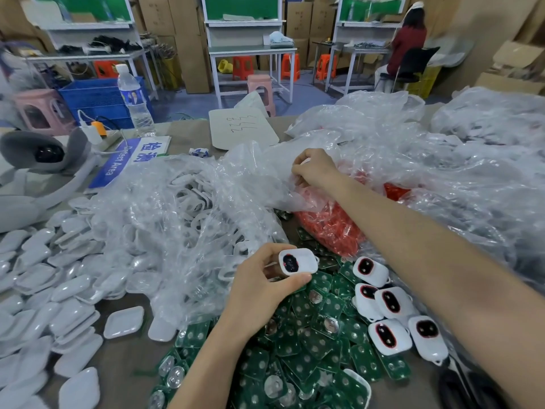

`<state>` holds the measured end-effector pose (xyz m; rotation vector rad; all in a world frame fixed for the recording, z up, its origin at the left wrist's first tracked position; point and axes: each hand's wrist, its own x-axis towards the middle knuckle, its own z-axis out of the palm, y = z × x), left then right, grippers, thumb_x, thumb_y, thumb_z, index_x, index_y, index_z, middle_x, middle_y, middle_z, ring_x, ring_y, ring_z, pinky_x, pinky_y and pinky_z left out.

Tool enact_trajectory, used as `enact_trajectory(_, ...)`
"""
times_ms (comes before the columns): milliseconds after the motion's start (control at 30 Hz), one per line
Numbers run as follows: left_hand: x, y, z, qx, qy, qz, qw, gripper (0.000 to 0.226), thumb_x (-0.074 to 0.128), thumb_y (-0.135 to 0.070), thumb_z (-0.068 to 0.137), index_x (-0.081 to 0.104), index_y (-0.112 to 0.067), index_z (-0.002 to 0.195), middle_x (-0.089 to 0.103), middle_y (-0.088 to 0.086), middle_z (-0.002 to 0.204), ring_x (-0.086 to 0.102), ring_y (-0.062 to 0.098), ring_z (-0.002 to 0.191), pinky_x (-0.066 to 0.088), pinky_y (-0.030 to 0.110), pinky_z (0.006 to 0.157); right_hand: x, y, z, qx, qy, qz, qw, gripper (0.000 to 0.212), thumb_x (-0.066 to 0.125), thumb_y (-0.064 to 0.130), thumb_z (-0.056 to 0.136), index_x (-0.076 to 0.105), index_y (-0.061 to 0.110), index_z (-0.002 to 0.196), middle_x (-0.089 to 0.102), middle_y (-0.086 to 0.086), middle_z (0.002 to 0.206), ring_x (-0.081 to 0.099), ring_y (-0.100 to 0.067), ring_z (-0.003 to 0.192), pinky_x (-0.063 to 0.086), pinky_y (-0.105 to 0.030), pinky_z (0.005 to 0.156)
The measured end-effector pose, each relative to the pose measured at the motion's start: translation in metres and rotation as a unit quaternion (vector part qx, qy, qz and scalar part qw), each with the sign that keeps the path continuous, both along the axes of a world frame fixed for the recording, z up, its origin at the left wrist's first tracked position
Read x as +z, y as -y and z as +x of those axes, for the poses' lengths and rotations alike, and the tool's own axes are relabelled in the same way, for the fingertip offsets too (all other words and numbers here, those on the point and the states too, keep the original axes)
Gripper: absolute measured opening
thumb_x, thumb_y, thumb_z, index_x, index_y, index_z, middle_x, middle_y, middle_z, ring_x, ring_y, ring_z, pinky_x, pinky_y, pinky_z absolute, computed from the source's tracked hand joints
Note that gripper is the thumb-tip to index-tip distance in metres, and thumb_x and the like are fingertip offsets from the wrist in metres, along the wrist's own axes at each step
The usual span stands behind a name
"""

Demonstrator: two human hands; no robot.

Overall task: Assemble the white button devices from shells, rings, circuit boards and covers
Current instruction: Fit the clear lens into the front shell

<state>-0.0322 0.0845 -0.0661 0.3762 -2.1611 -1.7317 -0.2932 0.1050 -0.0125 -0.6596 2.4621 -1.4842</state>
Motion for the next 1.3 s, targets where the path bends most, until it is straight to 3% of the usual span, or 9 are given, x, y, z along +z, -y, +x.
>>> enact_trajectory(133,-0.001,0.000,-0.001,0.004,0.002,-0.001,1.000,0.035,0.085,-0.022,0.072,0.068,-0.036,0.099,0.072,-0.019,0.096,0.067,0.000,0.088,0.052,0.015,0.078,-0.002,-0.006,0.000,0.006,0.013,-0.013,1.000,0.019,0.061,-0.002,0.085,0.062,0.013,0.073,0.068,-0.008,0.066,0.063,-0.013,0.046,0.051,-0.022,0.046)
enact_trajectory(267,-0.002,0.001,-0.001,0.010,0.002,-0.004,1.000,0.035,0.085,-0.022,0.072,0.067,-0.035,0.100,0.071,-0.019,0.097,0.067,0.000,0.089,0.053,0.016,0.079,0.000,-0.010,0.001,0.004,0.022,-0.028,0.999,0.021,0.062,-0.005,0.082,0.065,0.013,0.074,0.067,-0.011,0.073,0.065,-0.024,0.061,0.060,-0.033,0.061)
enact_trajectory(500,0.000,0.001,0.000,0.012,0.001,-0.004,1.000,0.036,0.084,-0.021,0.073,0.065,-0.036,0.101,0.069,-0.023,0.097,0.065,-0.003,0.089,0.048,0.009,0.073,0.025,-0.023,0.017,-0.015,0.057,-0.127,0.990,0.027,0.048,-0.009,0.084,0.061,0.015,0.080,0.057,-0.012,0.074,0.063,-0.022,0.053,0.053,-0.027,0.052)
enact_trajectory(667,0.001,0.002,0.000,0.007,0.003,0.002,1.000,0.036,0.083,-0.022,0.075,0.064,-0.038,0.100,0.069,-0.024,0.098,0.064,-0.003,0.089,0.046,0.007,0.071,0.047,-0.063,0.061,-0.013,0.089,-0.250,0.964,0.028,0.048,-0.005,0.088,0.067,0.012,0.077,0.064,-0.009,0.080,0.063,-0.018,0.052,0.051,-0.026,0.051)
enact_trajectory(800,0.000,0.002,-0.001,0.009,0.006,0.003,1.000,0.037,0.084,-0.023,0.073,0.064,-0.041,0.097,0.069,-0.023,0.097,0.065,-0.002,0.088,0.047,0.008,0.070,0.034,-0.117,0.104,0.046,0.176,-0.316,0.931,0.036,0.042,-0.006,0.086,0.074,0.011,0.090,0.074,-0.007,0.083,0.070,-0.022,0.066,0.052,-0.025,0.050)
enact_trajectory(867,0.000,0.002,0.000,0.008,0.006,0.002,1.000,0.037,0.084,-0.025,0.072,0.063,-0.043,0.098,0.069,-0.022,0.099,0.065,-0.001,0.089,0.048,0.009,0.071,0.019,-0.136,0.119,0.030,0.204,-0.330,0.921,0.031,0.051,-0.006,0.087,0.074,0.014,0.092,0.075,-0.007,0.084,0.072,-0.021,0.067,0.054,-0.023,0.050)
enact_trajectory(1033,0.001,0.001,0.000,0.002,0.009,0.002,1.000,0.040,0.084,-0.022,0.073,0.062,-0.041,0.100,0.069,-0.022,0.097,0.065,-0.001,0.088,0.048,0.010,0.070,-0.012,-0.151,0.131,-0.055,0.242,-0.371,0.895,0.009,0.069,0.016,0.071,0.074,0.024,0.069,0.069,0.001,0.069,0.062,-0.011,0.057,0.053,-0.020,0.051)
enact_trajectory(1167,0.001,0.000,0.000,-0.003,0.009,0.009,1.000,0.039,0.084,-0.020,0.074,0.062,-0.041,0.098,0.071,-0.017,0.093,0.066,0.001,0.081,0.048,0.011,0.069,-0.019,-0.155,0.126,-0.063,0.283,-0.399,0.870,0.017,0.064,0.012,0.078,0.063,0.013,0.095,0.071,-0.003,0.084,0.069,-0.018,0.081,0.058,-0.028,0.061)
enact_trajectory(1300,0.001,0.000,0.000,-0.008,0.012,0.008,1.000,0.039,0.083,-0.019,0.075,0.062,-0.045,0.096,0.072,-0.015,0.094,0.067,0.004,0.081,0.050,0.014,0.070,-0.015,-0.155,0.133,-0.016,0.314,-0.393,0.864,0.017,0.063,0.010,0.075,0.059,0.009,0.091,0.071,-0.007,0.072,0.070,-0.018,0.063,0.056,-0.022,0.052)
